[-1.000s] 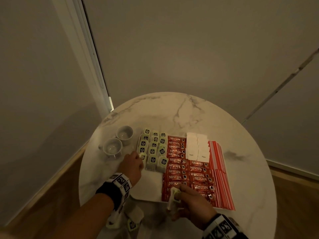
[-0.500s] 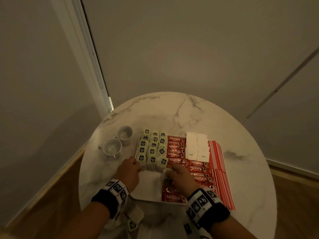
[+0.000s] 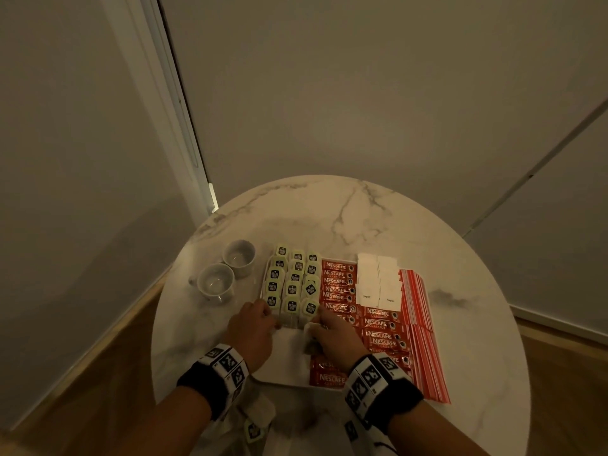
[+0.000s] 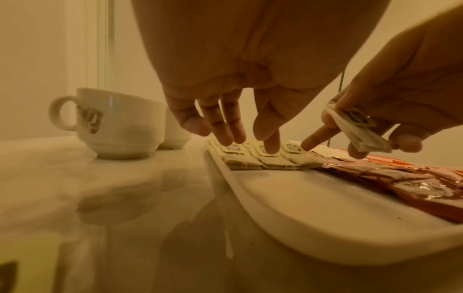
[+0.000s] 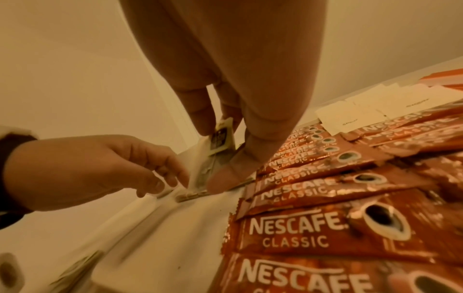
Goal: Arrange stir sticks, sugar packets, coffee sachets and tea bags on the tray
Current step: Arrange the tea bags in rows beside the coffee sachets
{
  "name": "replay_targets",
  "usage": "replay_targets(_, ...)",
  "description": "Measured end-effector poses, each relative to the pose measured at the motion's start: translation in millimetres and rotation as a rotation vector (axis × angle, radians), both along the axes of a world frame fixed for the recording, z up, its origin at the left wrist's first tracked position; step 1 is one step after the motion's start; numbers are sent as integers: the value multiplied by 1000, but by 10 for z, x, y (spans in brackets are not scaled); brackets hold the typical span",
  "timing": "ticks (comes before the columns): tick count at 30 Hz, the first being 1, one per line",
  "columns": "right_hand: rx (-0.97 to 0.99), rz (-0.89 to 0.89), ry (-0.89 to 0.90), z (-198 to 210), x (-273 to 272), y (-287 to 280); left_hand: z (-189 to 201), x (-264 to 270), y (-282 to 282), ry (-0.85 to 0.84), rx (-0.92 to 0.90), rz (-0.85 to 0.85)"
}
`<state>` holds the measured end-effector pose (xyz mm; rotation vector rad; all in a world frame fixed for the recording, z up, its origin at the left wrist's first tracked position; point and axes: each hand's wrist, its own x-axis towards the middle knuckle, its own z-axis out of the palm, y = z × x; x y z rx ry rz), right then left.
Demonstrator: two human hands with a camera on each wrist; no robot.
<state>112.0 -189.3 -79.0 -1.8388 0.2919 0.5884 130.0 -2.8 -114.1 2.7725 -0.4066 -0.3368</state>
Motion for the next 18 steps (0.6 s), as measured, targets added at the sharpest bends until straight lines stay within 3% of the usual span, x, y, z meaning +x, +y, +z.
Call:
replay_targets(5,-25,-11,5,-60,50,5,10,-16,-59,15,50,-158)
replay_targets(9,-105,1,-28,-43,105,-12,19,-35,-94,20,62,-173)
replay_targets(13,-203,32,-99,-8,142,-39,81,28,-40,-36,-131,-46)
replay_targets(16,-144,84,-107,89,157,-9,160,86,39,-95,-347,64)
replay_targets(18,-102,121,-104,164,168,48,251,71,75,12,-427,123)
